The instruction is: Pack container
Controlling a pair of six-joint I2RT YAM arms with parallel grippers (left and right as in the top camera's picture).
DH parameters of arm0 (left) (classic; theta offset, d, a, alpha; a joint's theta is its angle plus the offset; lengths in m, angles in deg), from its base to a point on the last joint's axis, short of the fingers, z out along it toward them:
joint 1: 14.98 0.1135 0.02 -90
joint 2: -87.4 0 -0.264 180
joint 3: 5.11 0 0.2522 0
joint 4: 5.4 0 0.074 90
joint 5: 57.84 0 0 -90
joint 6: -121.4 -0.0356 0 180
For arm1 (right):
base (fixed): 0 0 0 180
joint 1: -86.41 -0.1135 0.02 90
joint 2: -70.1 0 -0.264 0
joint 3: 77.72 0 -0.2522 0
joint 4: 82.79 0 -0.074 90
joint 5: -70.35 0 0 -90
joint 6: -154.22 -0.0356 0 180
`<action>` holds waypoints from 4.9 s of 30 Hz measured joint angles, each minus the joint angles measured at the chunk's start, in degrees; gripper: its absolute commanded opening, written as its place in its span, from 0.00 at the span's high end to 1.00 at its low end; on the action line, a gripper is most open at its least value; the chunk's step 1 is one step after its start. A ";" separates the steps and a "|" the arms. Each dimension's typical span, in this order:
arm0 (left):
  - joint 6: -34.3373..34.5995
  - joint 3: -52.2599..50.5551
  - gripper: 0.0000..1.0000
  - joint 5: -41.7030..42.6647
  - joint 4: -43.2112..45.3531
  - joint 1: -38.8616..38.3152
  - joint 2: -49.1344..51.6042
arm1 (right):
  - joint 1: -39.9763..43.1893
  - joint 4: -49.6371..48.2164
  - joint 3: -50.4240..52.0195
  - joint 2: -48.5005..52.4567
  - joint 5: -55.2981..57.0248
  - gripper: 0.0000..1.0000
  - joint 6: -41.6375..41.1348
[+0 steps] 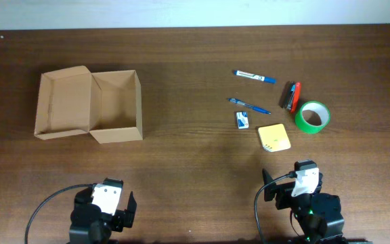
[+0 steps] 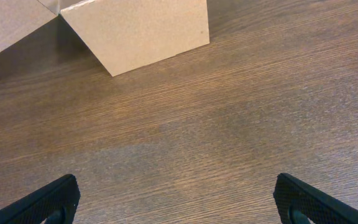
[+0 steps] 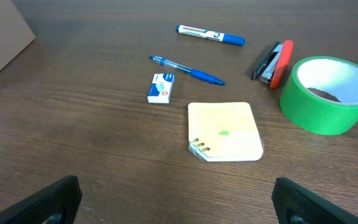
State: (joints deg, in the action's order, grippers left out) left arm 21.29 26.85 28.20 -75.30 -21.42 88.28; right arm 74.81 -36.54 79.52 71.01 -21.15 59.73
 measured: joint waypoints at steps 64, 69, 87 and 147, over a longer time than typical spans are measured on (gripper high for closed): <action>11.72 47.39 0.00 12.35 28.61 0.00 92.63 | 0.00 0.00 0.00 -0.11 0.02 0.01 0.02; 11.41 47.39 0.01 12.35 30.69 0.00 94.88 | 0.00 0.00 0.00 -0.11 0.02 0.01 0.02; 10.97 47.39 0.67 11.85 31.56 0.00 97.15 | 0.00 -0.02 0.00 -0.11 0.02 0.01 0.02; -37.38 53.02 0.99 12.28 17.31 -25.86 99.51 | -0.02 -0.02 0.00 -0.11 0.02 0.01 0.00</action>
State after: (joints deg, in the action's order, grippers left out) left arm -16.08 79.87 40.48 -57.99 -47.27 187.80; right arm 74.79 -36.56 79.52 70.90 -21.13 59.73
